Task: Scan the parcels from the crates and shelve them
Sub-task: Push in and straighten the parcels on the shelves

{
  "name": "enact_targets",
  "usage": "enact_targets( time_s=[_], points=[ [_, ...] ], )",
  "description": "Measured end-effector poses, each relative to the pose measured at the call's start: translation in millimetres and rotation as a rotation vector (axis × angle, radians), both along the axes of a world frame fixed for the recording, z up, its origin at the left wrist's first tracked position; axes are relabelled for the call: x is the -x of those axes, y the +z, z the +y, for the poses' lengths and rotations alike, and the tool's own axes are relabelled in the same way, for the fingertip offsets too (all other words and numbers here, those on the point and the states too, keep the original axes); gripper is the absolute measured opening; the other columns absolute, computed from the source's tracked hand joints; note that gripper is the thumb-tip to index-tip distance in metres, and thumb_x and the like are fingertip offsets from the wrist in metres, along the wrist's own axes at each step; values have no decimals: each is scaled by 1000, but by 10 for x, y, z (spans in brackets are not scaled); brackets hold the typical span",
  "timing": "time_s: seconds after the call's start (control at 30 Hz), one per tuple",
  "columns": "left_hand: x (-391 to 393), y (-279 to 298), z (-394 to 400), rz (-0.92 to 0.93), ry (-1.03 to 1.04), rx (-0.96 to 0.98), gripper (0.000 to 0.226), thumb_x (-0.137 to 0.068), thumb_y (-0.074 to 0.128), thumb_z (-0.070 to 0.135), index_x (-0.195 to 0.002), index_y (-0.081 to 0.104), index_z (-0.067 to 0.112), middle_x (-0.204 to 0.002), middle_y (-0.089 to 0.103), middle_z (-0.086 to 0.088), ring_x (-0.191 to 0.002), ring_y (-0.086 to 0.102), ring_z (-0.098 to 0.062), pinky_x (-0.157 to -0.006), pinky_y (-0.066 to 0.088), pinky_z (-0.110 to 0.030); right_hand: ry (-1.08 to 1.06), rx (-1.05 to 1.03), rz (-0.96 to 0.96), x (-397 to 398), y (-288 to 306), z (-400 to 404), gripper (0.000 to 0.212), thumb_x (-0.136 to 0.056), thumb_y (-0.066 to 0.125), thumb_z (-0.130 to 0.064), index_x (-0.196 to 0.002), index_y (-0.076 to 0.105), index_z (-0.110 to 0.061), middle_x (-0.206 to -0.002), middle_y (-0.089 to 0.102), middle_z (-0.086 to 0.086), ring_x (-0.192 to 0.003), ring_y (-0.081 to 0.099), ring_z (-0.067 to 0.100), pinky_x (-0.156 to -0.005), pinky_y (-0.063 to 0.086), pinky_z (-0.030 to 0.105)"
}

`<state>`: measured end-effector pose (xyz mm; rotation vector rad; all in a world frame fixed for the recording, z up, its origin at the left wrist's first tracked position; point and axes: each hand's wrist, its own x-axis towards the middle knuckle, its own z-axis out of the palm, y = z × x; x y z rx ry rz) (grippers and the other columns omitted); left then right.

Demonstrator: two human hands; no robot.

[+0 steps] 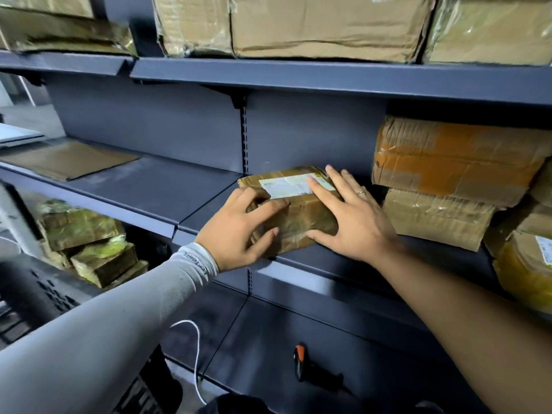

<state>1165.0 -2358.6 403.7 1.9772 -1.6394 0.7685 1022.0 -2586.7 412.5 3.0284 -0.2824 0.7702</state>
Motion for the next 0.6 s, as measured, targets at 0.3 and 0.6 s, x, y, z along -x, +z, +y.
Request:
enact_targets(
  time_s=[0.3,0.6],
  points=[
    [154,54,219,97,158,-127,63,-96,54,45,-154,45,20,-140,48,-16,-129,47,-38,-103,51,-52,30,-108,18,-32,158,349,80,-89,73,-56,-158,34,-47,-167,33,-9,-158,17,21,-120,36,50],
    [580,236,168,125,361,-280,77,-106,55,26,-166,8,29,-171,13,-17,-157,5,-45,-126,18,-45,-67,17,-36,217,213,615,74,-89,75,-50,-155,42,-44,-163,43,-5,-155,31,25,-102,54,47]
  ],
)
